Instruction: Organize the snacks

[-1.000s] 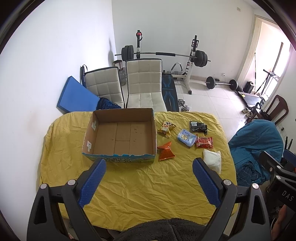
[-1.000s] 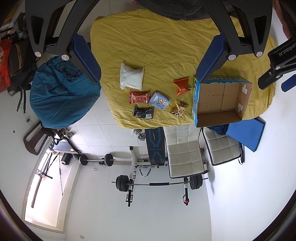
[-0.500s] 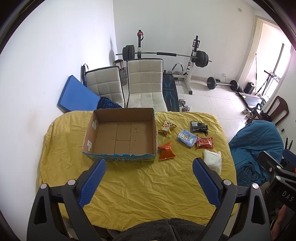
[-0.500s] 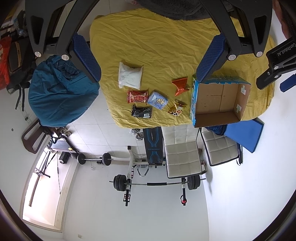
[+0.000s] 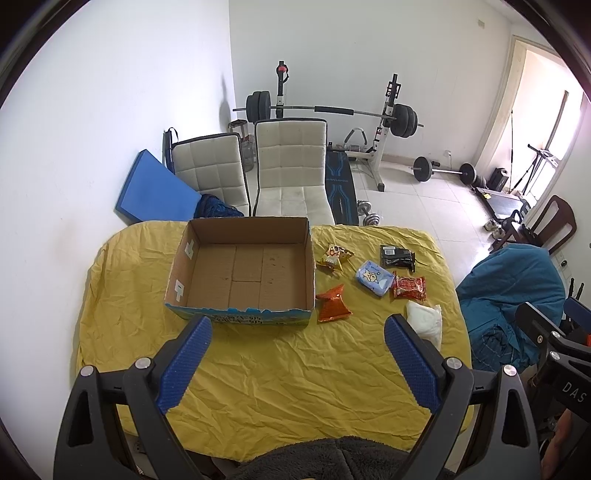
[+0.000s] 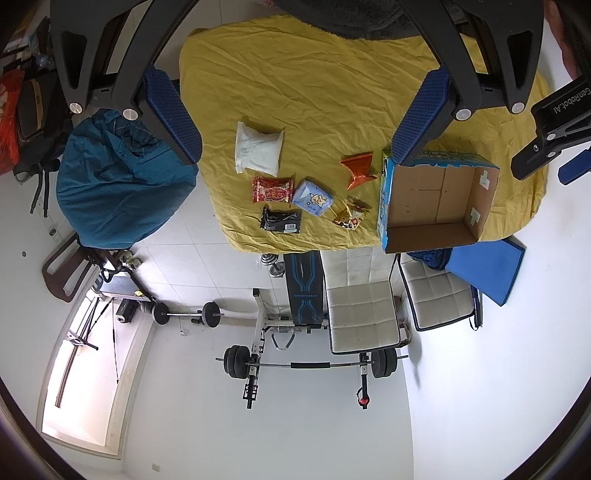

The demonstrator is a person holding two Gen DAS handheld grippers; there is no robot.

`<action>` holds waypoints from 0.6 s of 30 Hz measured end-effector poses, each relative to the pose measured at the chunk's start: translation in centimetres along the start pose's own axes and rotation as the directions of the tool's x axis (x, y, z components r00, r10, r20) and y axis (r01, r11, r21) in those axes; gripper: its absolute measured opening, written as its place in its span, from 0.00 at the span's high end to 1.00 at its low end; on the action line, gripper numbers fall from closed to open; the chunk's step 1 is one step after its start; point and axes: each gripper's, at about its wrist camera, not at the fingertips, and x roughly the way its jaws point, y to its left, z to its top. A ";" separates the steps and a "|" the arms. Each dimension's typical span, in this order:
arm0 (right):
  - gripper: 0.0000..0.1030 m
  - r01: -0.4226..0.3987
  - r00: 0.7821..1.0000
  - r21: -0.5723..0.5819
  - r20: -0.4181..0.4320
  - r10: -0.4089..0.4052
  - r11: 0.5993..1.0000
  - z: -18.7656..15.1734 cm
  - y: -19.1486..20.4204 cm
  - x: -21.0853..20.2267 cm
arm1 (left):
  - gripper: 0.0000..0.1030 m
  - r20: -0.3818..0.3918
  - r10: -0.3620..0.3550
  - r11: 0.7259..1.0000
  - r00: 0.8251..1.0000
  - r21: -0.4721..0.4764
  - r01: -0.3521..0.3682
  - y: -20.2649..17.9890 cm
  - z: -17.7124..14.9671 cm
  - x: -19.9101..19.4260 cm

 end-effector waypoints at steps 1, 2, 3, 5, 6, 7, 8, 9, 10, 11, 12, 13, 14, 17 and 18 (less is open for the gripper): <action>0.00 -0.001 1.000 0.000 0.000 0.001 1.000 0.0 0.0 0.0 | 0.07 0.000 -0.001 1.000 1.000 0.000 0.001 0.1 0.1 0.0; 0.00 -0.003 1.000 0.000 0.000 0.003 1.000 0.0 0.0 0.0 | 0.07 0.000 -0.001 1.000 1.000 -0.001 0.001 0.1 0.1 0.0; 0.00 -0.001 1.000 -0.001 0.002 0.001 1.000 0.0 0.0 0.0 | 0.07 0.000 -0.001 1.000 1.000 -0.002 0.001 0.1 0.1 0.0; 0.00 -0.001 1.000 -0.003 0.004 0.001 1.000 0.1 0.1 -0.1 | 0.07 0.000 -0.002 1.000 1.000 -0.001 0.002 0.1 0.1 0.0; 0.00 0.000 1.000 -0.003 0.004 0.000 1.000 0.1 0.2 -0.1 | 0.07 0.000 -0.001 1.000 1.000 -0.001 0.001 0.0 0.1 0.0; 0.00 0.001 1.000 -0.004 0.004 -0.001 1.000 0.1 0.2 -0.1 | 0.07 0.000 0.000 1.000 1.000 -0.001 0.000 0.0 0.1 0.0; 0.00 0.001 1.000 -0.004 0.004 -0.001 1.000 0.2 0.2 -0.1 | 0.07 0.000 0.000 1.000 1.000 -0.004 0.000 0.1 0.1 0.0; 0.00 0.002 1.000 -0.002 0.003 -0.002 1.000 0.2 0.2 -0.1 | 0.07 0.000 -0.001 1.000 1.000 -0.005 0.001 0.1 0.1 -0.1; 0.00 0.001 1.000 -0.002 0.003 -0.001 1.000 0.2 0.2 -0.1 | 0.07 0.001 -0.001 1.000 1.000 -0.002 0.001 0.0 0.0 0.0; 0.00 0.001 1.000 -0.001 0.005 -0.001 1.000 0.1 0.2 -0.1 | 0.07 0.001 0.000 1.000 1.000 -0.002 0.000 -0.1 0.0 -0.1; 0.00 0.002 1.000 -0.002 0.004 -0.002 1.000 0.1 0.2 -0.1 | 0.07 0.001 0.002 1.000 1.000 -0.001 -0.002 0.0 0.1 0.0; 0.00 -0.001 1.000 -0.001 0.004 0.001 1.000 0.1 0.2 -0.1 | 0.07 0.000 0.000 1.000 1.000 -0.002 0.000 0.0 0.1 0.0; 0.00 -0.001 1.000 0.001 0.003 0.001 1.000 0.2 0.2 -0.1 | 0.07 -0.001 0.000 1.000 1.000 -0.001 0.000 0.0 0.1 0.0; 0.00 0.001 1.000 -0.003 0.004 -0.001 1.000 0.1 0.2 -0.1 | 0.07 -0.005 -0.002 1.000 1.000 -0.003 0.002 -0.1 0.2 0.1; 0.00 0.000 1.000 -0.002 0.003 0.000 1.000 0.1 0.2 -0.1 | 0.07 -0.003 -0.002 1.000 1.000 -0.003 0.002 0.0 0.2 0.1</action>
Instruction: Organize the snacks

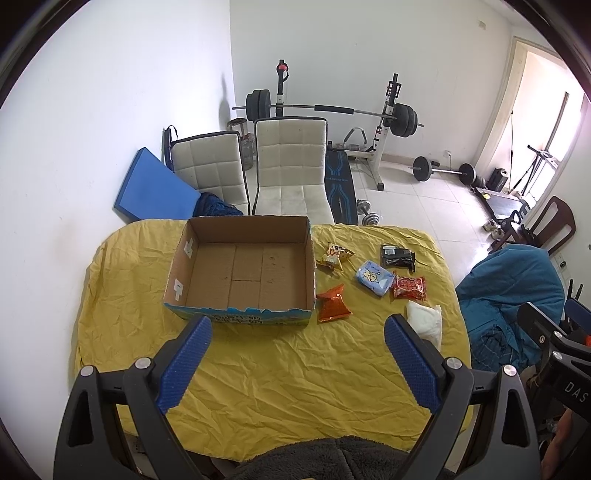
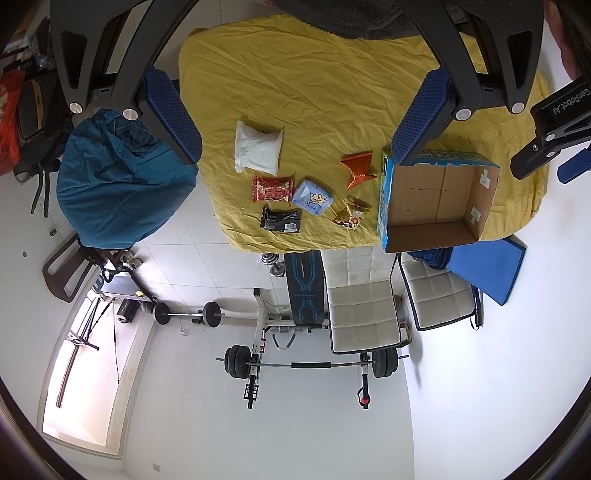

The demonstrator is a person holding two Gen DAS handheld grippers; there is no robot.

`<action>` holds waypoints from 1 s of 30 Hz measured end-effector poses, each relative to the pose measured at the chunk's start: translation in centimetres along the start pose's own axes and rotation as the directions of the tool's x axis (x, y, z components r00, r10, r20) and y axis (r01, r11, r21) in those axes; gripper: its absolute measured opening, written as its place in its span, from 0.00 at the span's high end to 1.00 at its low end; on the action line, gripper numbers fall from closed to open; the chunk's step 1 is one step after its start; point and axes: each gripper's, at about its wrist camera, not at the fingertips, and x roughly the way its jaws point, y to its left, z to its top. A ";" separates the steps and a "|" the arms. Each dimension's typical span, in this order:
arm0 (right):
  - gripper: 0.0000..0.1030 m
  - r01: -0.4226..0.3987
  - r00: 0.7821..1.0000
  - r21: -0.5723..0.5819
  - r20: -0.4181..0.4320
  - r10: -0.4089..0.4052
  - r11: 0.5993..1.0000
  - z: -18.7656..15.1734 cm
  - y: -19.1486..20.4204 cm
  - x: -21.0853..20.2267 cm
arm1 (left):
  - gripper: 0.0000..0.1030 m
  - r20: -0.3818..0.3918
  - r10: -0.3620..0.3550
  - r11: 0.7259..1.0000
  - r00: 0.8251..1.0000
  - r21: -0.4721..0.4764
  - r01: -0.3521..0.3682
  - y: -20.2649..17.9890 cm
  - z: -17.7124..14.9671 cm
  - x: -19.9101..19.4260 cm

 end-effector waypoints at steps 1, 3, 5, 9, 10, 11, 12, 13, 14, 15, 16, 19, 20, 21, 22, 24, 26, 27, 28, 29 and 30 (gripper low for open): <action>0.00 -0.001 1.000 -0.001 -0.002 0.001 1.000 0.0 0.0 0.0 | 0.07 -0.001 0.001 1.000 1.000 0.002 -0.001 -0.1 0.0 0.0; 0.00 -0.002 1.000 0.000 -0.004 0.002 1.000 0.0 0.1 0.0 | 0.07 -0.001 0.000 1.000 1.000 0.000 0.000 0.0 0.0 0.0; 0.00 -0.003 1.000 0.000 -0.005 0.003 1.000 -0.1 0.1 0.1 | 0.07 -0.001 0.002 1.000 1.000 0.000 -0.002 0.0 -0.1 0.1; 0.00 -0.003 1.000 0.001 -0.010 0.003 1.000 0.0 0.2 0.2 | 0.07 -0.001 0.000 1.000 1.000 0.001 0.000 0.0 -0.1 0.1; 0.00 -0.003 1.000 0.002 -0.011 0.003 1.000 0.0 0.3 0.3 | 0.07 -0.001 0.001 1.000 1.000 0.001 -0.001 0.1 -0.1 0.1; 0.00 -0.003 1.000 0.001 -0.011 0.003 1.000 0.0 0.3 0.3 | 0.07 -0.002 0.000 1.000 1.000 -0.001 0.000 0.1 -0.1 0.1; 0.00 -0.003 1.000 0.002 -0.011 0.003 1.000 0.0 0.3 0.3 | 0.07 -0.002 0.000 1.000 1.000 -0.001 0.000 0.1 -0.1 0.1; 0.00 -0.004 1.000 0.001 -0.010 0.004 1.000 0.0 0.3 0.3 | 0.07 -0.001 0.000 1.000 1.000 0.000 0.000 0.0 -0.1 0.1; 0.00 -0.003 1.000 0.000 -0.011 0.003 1.000 0.0 0.3 0.3 | 0.07 0.000 0.001 1.000 1.000 0.001 -0.001 0.1 -0.1 0.1; 0.00 -0.004 1.000 0.003 -0.012 0.004 1.000 0.0 0.3 0.3 | 0.07 -0.001 0.000 1.000 1.000 0.001 0.000 0.0 -0.1 0.1; 0.00 -0.006 1.000 0.004 -0.013 0.006 1.000 -0.1 0.3 0.3 | 0.07 -0.002 -0.001 1.000 1.000 -0.001 0.001 0.1 -0.1 0.1; 0.00 -0.013 1.000 0.013 -0.025 0.013 1.000 -0.2 0.3 0.9 | 0.07 -0.007 -0.003 1.000 1.000 0.001 0.003 0.0 -0.4 0.6; 0.00 -0.015 0.999 0.018 -0.035 0.015 1.000 -0.2 0.1 1.3 | 0.07 -0.014 -0.005 1.000 1.000 0.002 0.005 -0.1 -0.5 0.8; 0.00 -0.017 0.999 0.024 -0.046 0.019 1.000 -0.3 -0.1 1.8 | 0.07 -0.021 -0.009 1.000 1.000 0.002 0.009 -0.2 -0.5 1.2; 0.00 -0.016 0.998 0.032 -0.059 0.018 0.999 -0.4 -0.3 2.3 | 0.07 -0.026 -0.010 1.000 1.000 0.003 0.010 -0.3 -0.5 1.5; 0.00 -0.017 0.996 0.050 -0.086 0.021 0.999 -0.4 -0.9 3.6 | 0.07 -0.041 -0.011 1.000 0.999 0.016 0.012 -0.9 -0.3 2.7; 0.00 -0.013 0.993 0.075 -0.117 0.022 0.997 -0.3 -1.7 5.2 | 0.07 -0.057 -0.010 0.999 0.998 0.036 0.012 -1.7 -0.1 4.1; 0.00 -0.005 0.991 0.088 -0.136 0.017 0.996 -0.3 -2.3 6.4 | 0.07 -0.076 -0.011 0.999 0.997 0.042 0.014 -1.9 0.5 5.2; 0.00 0.001 0.988 0.099 -0.156 0.015 0.995 -0.2 -2.9 7.7 | 0.07 -0.088 -0.016 0.999 0.996 0.045 0.020 -2.2 0.6 5.9; 0.00 0.003 0.985 0.110 -0.173 0.016 0.994 -0.1 -3.3 8.7 | 0.07 -0.105 -0.025 0.998 0.994 0.046 0.030 -2.6 0.9 7.0; 0.00 0.008 0.980 0.128 -0.197 0.018 0.992 -0.1 -4.1 10.5 | 0.07 -0.121 -0.028 0.998 0.992 0.046 0.034 -2.9 1.3 8.1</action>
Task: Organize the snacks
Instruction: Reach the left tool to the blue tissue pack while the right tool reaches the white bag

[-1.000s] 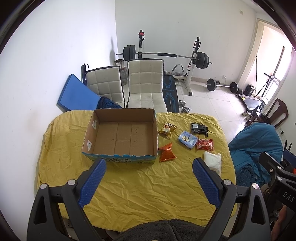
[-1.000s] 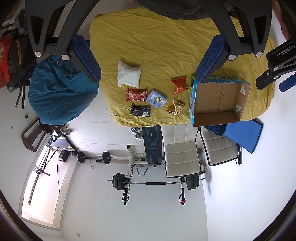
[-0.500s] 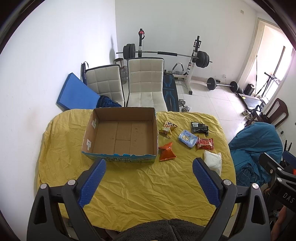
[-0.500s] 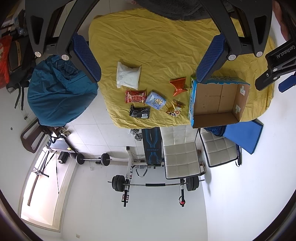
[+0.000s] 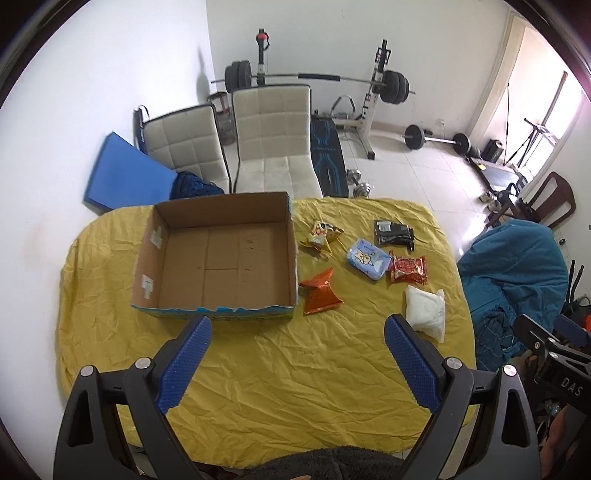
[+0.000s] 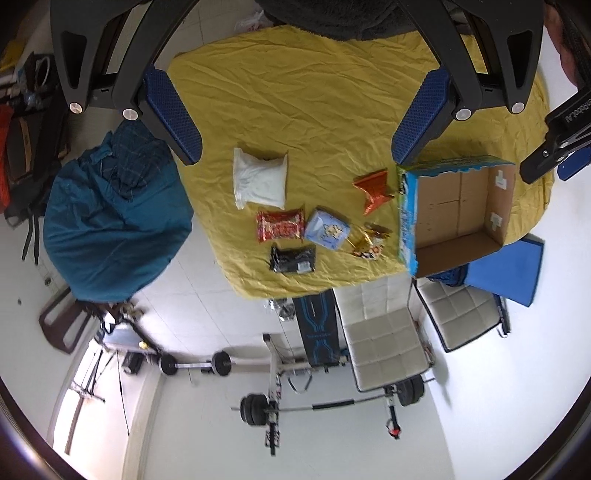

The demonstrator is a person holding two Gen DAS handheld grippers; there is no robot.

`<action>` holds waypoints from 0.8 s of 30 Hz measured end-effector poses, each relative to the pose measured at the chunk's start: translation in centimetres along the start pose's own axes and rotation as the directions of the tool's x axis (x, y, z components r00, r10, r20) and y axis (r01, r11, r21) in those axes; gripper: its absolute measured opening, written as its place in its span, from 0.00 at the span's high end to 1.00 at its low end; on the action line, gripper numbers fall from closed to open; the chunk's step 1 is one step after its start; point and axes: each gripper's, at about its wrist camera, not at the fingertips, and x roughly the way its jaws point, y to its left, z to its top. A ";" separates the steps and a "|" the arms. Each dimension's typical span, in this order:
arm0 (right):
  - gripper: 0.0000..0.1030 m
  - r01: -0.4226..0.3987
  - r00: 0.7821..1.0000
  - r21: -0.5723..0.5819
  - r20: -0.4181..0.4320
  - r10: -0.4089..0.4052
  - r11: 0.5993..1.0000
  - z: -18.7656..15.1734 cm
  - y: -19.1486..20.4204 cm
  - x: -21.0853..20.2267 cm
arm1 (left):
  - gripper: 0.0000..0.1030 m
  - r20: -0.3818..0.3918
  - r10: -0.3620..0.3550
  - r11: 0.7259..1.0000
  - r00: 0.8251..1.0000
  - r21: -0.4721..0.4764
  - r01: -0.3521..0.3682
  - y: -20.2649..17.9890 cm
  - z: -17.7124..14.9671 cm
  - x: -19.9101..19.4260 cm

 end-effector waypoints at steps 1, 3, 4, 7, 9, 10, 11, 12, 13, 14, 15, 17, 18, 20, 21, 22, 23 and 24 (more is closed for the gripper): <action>0.00 0.005 1.000 0.013 -0.024 -0.005 1.000 0.3 -0.5 1.4 | 0.07 -0.015 -0.004 1.000 1.000 0.002 0.004 -0.2 0.4 1.0; 0.00 0.025 0.998 0.027 -0.059 -0.023 0.999 1.2 -1.7 4.8 | 0.07 -0.058 -0.004 1.000 0.998 0.010 0.004 -1.0 1.0 3.6; 0.00 0.044 0.995 0.030 -0.085 -0.042 0.999 1.6 -2.4 6.9 | 0.07 -0.079 -0.008 1.000 0.997 0.013 0.009 -1.4 1.3 5.0; 0.00 0.082 0.984 0.018 -0.163 -0.078 0.997 2.6 -3.8 13.7 | 0.07 -0.148 -0.002 0.999 0.989 0.031 0.007 -2.9 2.2 10.1; 0.00 0.093 0.972 0.010 -0.216 -0.088 0.996 2.9 -4.8 17.8 | 0.07 -0.192 0.008 0.999 0.981 0.042 0.000 -3.9 2.5 13.4; 0.00 0.092 0.962 0.015 -0.260 -0.085 0.996 3.0 -5.4 20.8 | 0.07 -0.209 0.006 0.999 0.978 0.046 0.004 -4.1 2.8 14.4; 0.00 0.082 0.956 0.022 -0.286 -0.072 0.996 3.1 -5.8 22.5 | 0.07 -0.234 0.004 0.999 0.972 0.051 0.008 -4.7 2.9 16.3; 0.00 0.077 0.947 0.034 -0.316 -0.062 0.996 3.0 -6.5 24.8 | 0.07 -0.255 0.008 0.999 0.967 0.053 0.005 -4.9 2.9 17.5; 0.00 0.080 0.933 0.040 -0.356 -0.061 0.996 2.9 -7.0 27.1 | 0.07 -0.287 0.012 0.998 0.958 0.055 0.004 -5.5 3.0 19.6; 0.00 0.073 0.922 0.047 -0.384 -0.050 0.996 2.6 -7.2 28.7 | 0.07 -0.305 0.012 0.998 0.952 0.055 0.005 -5.7 3.1 20.8; 0.00 0.062 0.913 0.063 -0.406 -0.031 0.996 2.5 -7.5 30.4 | 0.07 -0.326 0.013 0.999 0.945 0.053 0.004 -5.9 3.2 21.8; 0.00 0.061 0.891 0.074 -0.453 -0.021 0.995 2.1 -8.0 33.6 | 0.07 -0.364 0.004 0.999 0.931 0.035 0.010 -6.3 3.4 24.1; 0.00 0.059 0.879 0.074 -0.476 -0.017 0.995 1.8 -8.0 34.6 | 0.07 -0.376 -0.002 1.000 0.927 0.020 0.011 -6.5 3.6 25.4; 0.00 0.048 0.855 0.083 -0.518 0.002 0.995 1.3 -8.0 36.7 | 0.07 -0.411 0.009 1.000 0.911 0.023 0.001 -7.0 3.7 27.5; 0.00 0.034 0.840 0.095 -0.542 0.023 0.995 1.0 -8.0 37.8 | 0.07 -0.427 0.007 1.000 0.904 0.021 0.002 -7.1 3.7 28.1; 0.00 0.019 0.826 0.108 -0.562 0.045 0.994 0.7 -8.0 38.8 | 0.07 -0.444 -0.008 1.000 0.896 0.011 0.014 -7.2 3.8 28.9; 0.00 0.022 0.819 0.106 -0.572 0.042 0.994 0.4 -7.9 39.5 | 0.07 -0.456 -0.016 1.000 0.890 0.004 0.020 -7.3 3.9 29.6; 0.00 0.035 0.816 0.092 -0.577 0.024 0.995 0.3 -7.9 39.8 | 0.07 -0.464 -0.010 1.000 0.886 0.006 0.015 -7.3 4.0 30.1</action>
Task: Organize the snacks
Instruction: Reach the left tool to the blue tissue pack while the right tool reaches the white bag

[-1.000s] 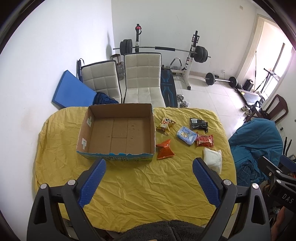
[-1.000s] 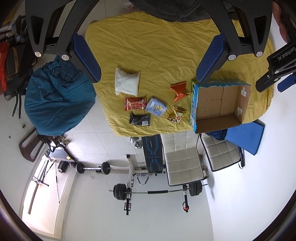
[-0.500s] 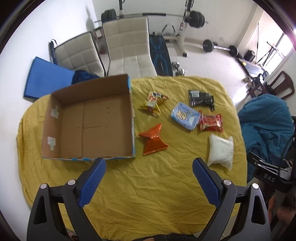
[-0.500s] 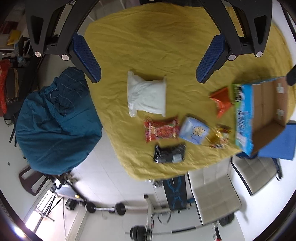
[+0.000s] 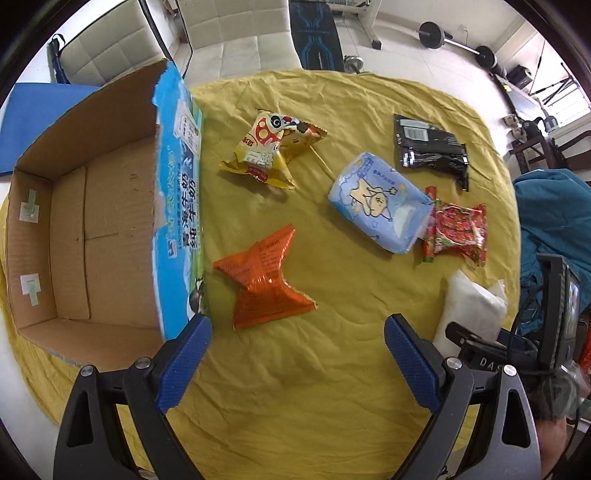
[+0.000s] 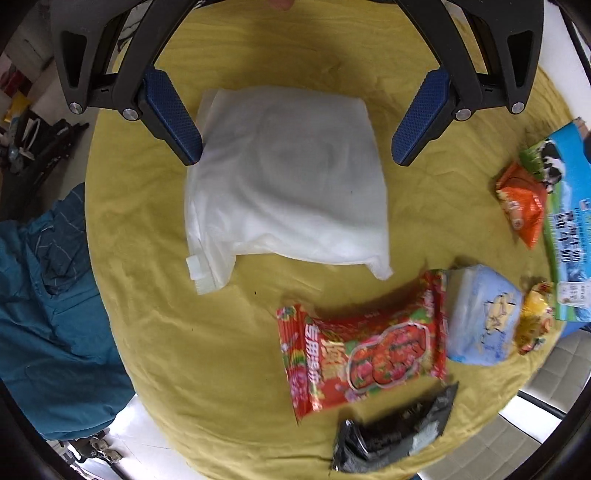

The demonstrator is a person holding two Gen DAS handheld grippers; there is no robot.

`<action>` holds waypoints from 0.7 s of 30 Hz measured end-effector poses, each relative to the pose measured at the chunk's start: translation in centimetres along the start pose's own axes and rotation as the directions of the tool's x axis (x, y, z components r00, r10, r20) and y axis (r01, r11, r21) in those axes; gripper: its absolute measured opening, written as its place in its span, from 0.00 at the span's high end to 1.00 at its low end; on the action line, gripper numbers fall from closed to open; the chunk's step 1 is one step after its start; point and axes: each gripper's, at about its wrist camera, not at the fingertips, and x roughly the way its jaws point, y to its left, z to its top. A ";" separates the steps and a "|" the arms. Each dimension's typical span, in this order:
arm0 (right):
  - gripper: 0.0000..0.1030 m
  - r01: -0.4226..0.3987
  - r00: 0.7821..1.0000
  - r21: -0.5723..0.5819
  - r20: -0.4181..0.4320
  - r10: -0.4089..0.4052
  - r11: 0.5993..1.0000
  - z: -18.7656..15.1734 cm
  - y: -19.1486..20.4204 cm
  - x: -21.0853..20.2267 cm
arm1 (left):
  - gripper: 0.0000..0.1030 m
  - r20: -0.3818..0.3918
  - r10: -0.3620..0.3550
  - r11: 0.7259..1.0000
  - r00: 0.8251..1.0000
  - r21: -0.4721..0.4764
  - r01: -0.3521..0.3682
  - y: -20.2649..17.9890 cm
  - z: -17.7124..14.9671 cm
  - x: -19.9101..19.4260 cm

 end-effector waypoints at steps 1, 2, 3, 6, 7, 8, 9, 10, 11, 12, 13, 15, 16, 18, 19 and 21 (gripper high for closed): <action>0.00 0.025 1.000 -0.009 -0.007 -0.025 1.000 0.1 0.1 0.5 | 0.07 -0.007 0.009 1.000 1.000 0.002 -0.009 -0.1 0.5 0.5; 0.00 0.034 0.999 -0.012 -0.013 -0.034 0.999 0.2 0.2 0.9 | 0.07 -0.016 0.018 1.000 1.000 0.000 -0.018 0.0 1.2 0.9; 0.01 0.040 0.999 -0.014 -0.011 -0.040 0.999 0.2 0.1 1.2 | 0.07 -0.017 0.018 1.000 1.000 -0.004 -0.019 0.0 1.8 1.3; 0.04 0.039 0.999 -0.017 -0.017 -0.039 0.999 0.5 0.0 1.7 | 0.07 -0.048 -0.015 0.999 0.999 -0.038 0.013 -0.2 3.8 2.1; 0.06 0.032 0.999 -0.011 -0.019 -0.032 0.999 0.6 -0.2 1.6 | 0.07 -0.061 -0.039 0.998 0.997 -0.055 0.035 -0.4 4.5 2.3; 0.07 0.022 1.000 -0.006 -0.022 -0.022 1.000 1.1 -0.4 1.3 | 0.07 -0.070 -0.056 0.996 0.996 -0.070 0.052 -0.7 5.1 2.5; 0.08 0.009 1.000 0.002 -0.025 -0.009 1.000 1.5 -0.7 1.1 | 0.07 -0.085 -0.089 0.992 0.992 -0.093 0.081 -1.1 5.8 2.8; 0.09 -0.007 1.000 0.017 -0.027 0.008 1.000 2.3 -1.1 1.1 | 0.07 -0.096 -0.109 0.989 0.989 -0.108 0.098 -1.3 6.3 3.1; 0.09 -0.021 0.999 0.034 -0.029 0.022 0.999 2.7 -1.5 1.0 | 0.07 -0.124 -0.158 0.980 0.980 -0.144 0.140 -1.7 7.2 3.8; 0.09 -0.035 0.999 0.054 -0.027 0.036 0.998 3.3 -1.9 0.8 | 0.07 -0.141 -0.181 0.974 0.973 -0.165 0.157 -2.0 7.5 4.2; 0.09 -0.040 0.999 0.065 -0.024 0.042 0.997 3.8 -2.2 0.7 | 0.07 -0.174 -0.225 0.960 0.959 -0.210 0.187 -2.4 8.4 5.2; 0.09 -0.046 0.999 0.081 -0.018 0.048 0.996 4.8 -2.6 0.3 | 0.07 -0.213 -0.280 0.937 0.936 -0.274 0.218 -2.9 9.7 6.7; 0.09 -0.047 0.999 0.087 -0.016 0.048 0.995 5.4 -2.7 0.2 | 0.07 -0.235 -0.295 0.927 0.926 -0.304 0.219 -3.2 10.2 7.5; 0.10 -0.040 0.999 0.089 -0.011 0.041 0.995 6.1 -2.7 0.1 | 0.07 -0.268 -0.307 0.916 0.913 -0.342 0.208 -3.3 10.8 9.1; 0.10 -0.036 0.999 0.087 -0.009 0.037 0.996 6.4 -2.6 0.0 | 0.07 -0.289 -0.303 0.912 0.908 -0.364 0.188 -3.4 11.3 10.2; 0.11 -0.030 1.000 0.087 0.000 0.030 0.996 7.1 -2.6 -0.2 | 0.07 -0.305 -0.285 0.909 0.909 -0.386 0.156 -3.3 11.7 11.4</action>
